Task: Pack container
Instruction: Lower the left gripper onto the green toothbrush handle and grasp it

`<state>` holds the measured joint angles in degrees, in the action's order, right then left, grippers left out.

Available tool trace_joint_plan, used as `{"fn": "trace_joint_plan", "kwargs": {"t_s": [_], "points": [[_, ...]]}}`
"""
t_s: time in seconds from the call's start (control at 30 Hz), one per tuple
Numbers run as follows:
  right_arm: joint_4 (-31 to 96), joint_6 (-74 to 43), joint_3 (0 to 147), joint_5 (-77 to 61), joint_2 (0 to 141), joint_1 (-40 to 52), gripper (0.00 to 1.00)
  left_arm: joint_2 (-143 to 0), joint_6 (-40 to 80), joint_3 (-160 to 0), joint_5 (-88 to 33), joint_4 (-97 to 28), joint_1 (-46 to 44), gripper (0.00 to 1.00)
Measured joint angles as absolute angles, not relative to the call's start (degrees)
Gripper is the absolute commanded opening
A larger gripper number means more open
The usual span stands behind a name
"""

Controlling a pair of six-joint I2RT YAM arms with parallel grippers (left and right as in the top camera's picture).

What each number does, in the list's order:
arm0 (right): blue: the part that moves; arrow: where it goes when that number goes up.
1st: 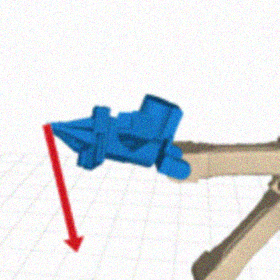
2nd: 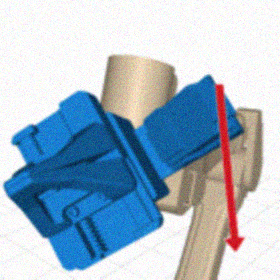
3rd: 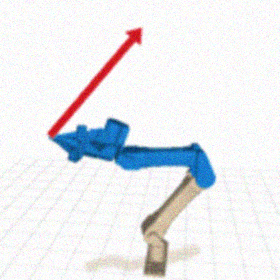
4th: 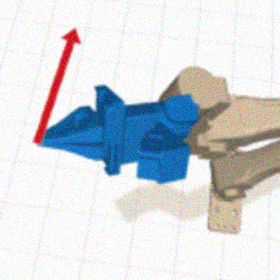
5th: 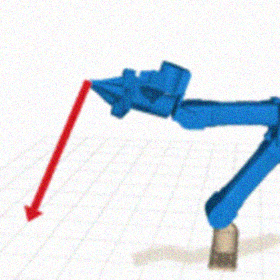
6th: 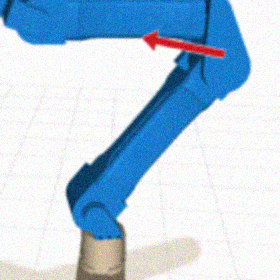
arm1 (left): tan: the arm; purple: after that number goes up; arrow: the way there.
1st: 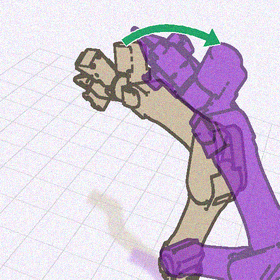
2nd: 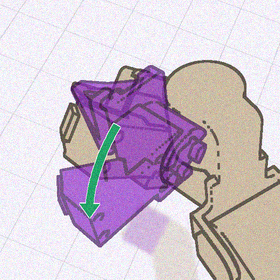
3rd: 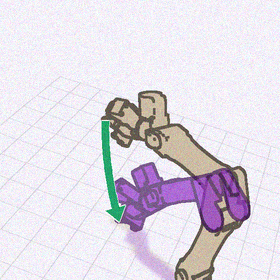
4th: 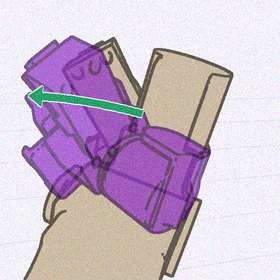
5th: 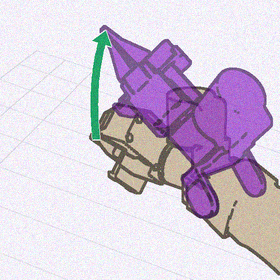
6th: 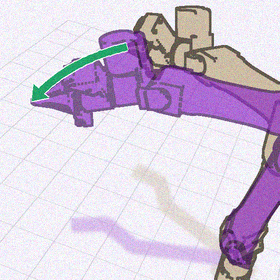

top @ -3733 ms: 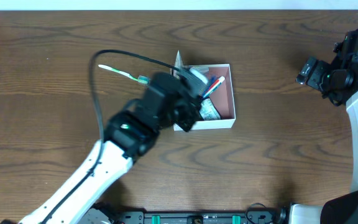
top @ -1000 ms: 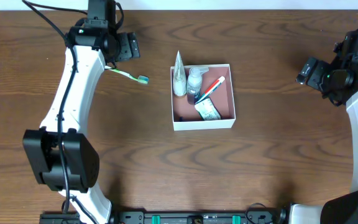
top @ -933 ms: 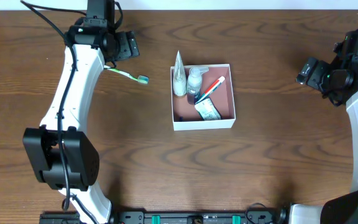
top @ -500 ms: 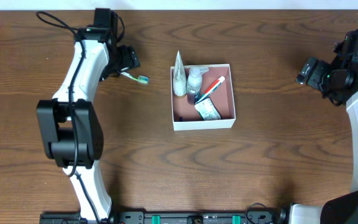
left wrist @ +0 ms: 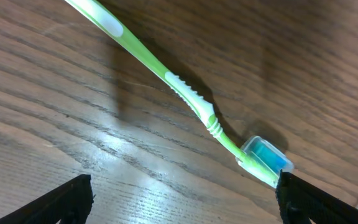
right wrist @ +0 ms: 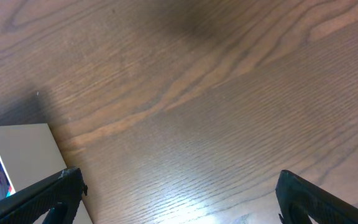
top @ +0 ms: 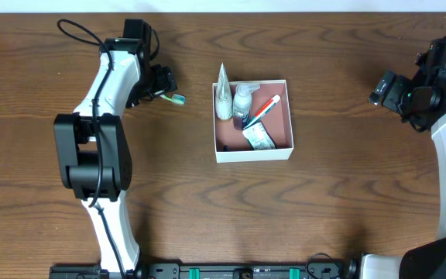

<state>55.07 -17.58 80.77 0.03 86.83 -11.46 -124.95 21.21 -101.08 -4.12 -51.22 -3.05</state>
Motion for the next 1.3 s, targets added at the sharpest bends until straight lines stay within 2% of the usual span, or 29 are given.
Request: {"fn": "trace_joint_plan", "kwargs": {"t_s": [0.93,1.3], "points": [[55.07,-17.58,80.77,0.03,86.83,-11.46,0.99,-128.31,21.21,-101.08,-4.10,-50.02,-3.05,0.94],[55.05,-17.58,80.77,0.03,86.83,-11.46,0.99,-131.15,20.93,-101.71,-3.79,-53.06,-3.05,0.95]]}}
